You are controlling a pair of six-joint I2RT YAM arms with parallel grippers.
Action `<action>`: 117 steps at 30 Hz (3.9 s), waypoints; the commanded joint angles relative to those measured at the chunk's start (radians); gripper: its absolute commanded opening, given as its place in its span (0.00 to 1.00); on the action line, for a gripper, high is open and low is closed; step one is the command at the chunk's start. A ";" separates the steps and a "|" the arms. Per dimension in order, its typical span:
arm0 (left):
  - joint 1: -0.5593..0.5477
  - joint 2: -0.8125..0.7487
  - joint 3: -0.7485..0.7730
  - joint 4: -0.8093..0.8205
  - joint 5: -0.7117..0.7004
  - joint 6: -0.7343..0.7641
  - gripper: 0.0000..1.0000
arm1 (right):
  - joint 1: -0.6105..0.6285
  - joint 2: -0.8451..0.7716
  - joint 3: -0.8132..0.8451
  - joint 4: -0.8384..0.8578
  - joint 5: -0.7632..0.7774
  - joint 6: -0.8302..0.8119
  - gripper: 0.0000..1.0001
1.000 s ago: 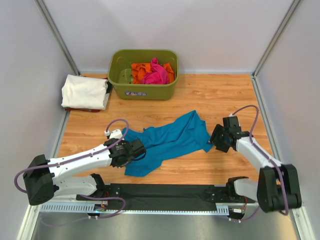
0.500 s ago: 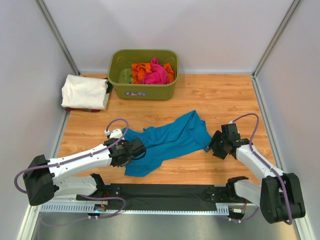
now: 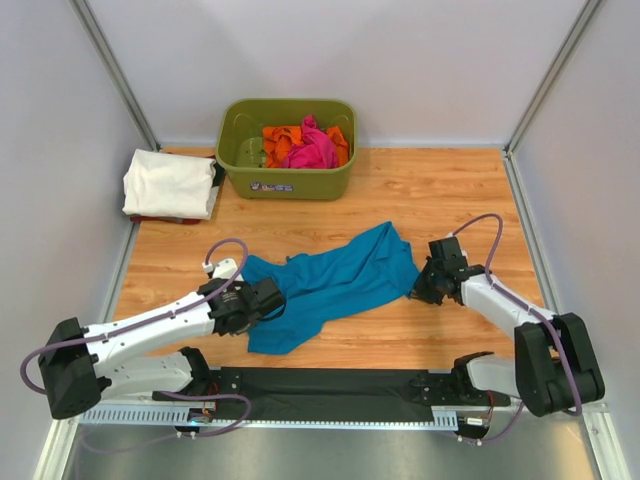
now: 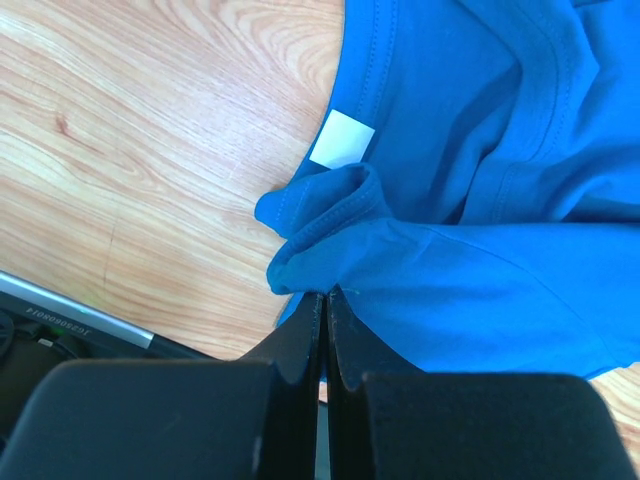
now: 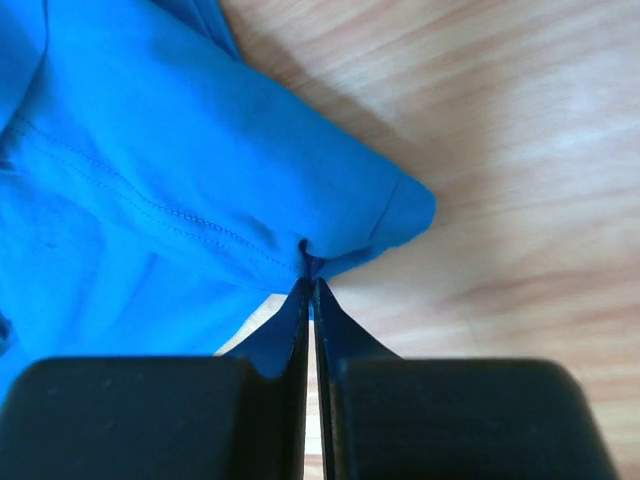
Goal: Fold and stack the t-shirts
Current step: Flatten the tshirt out
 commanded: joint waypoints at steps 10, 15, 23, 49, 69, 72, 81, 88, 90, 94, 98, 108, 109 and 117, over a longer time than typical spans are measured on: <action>0.193 -0.129 0.110 -0.109 -0.095 0.167 0.00 | -0.197 -0.235 0.352 -0.337 0.149 -0.081 0.00; 0.229 -0.165 0.131 -0.138 -0.119 0.212 0.00 | -0.374 -0.242 0.301 -0.368 0.126 -0.067 0.01; 0.226 -0.182 -0.053 0.003 0.140 0.233 0.00 | -0.689 -0.353 0.133 -0.485 0.181 -0.058 0.00; 0.624 0.146 0.171 0.455 0.326 0.692 0.99 | 0.023 0.003 0.395 -0.088 0.083 -0.293 0.86; 0.695 0.535 0.173 0.781 0.480 0.789 0.45 | 0.075 0.392 0.450 0.025 0.048 -0.271 0.41; 0.694 0.555 0.179 0.796 0.475 0.790 0.00 | 0.075 0.403 0.487 0.022 0.092 -0.285 0.18; 0.692 0.385 0.364 0.662 0.481 0.885 0.00 | 0.052 0.275 0.677 -0.112 0.181 -0.355 0.00; 0.646 0.075 0.316 0.548 0.343 0.876 0.00 | 0.043 -0.019 0.615 -0.238 0.278 -0.349 0.00; 0.620 -0.040 0.231 0.528 0.340 0.844 0.00 | 0.040 -0.114 0.546 -0.309 0.295 -0.324 0.00; 0.542 -0.149 0.087 0.493 0.357 0.783 0.00 | 0.041 -0.186 0.414 -0.446 0.324 -0.247 0.00; 0.402 -0.146 -0.029 0.410 0.314 0.662 0.00 | 0.041 -0.191 0.256 -0.495 0.306 -0.158 0.00; 0.264 -0.122 0.053 0.198 0.188 0.514 0.98 | 0.035 -0.099 0.415 -0.555 0.269 -0.174 0.87; 0.263 -0.120 0.108 0.183 0.137 0.540 0.98 | 0.035 -0.098 0.447 -0.558 0.276 -0.179 0.88; 0.357 0.085 0.255 0.246 0.102 0.683 0.94 | 0.032 -0.047 0.457 -0.482 0.247 -0.167 0.86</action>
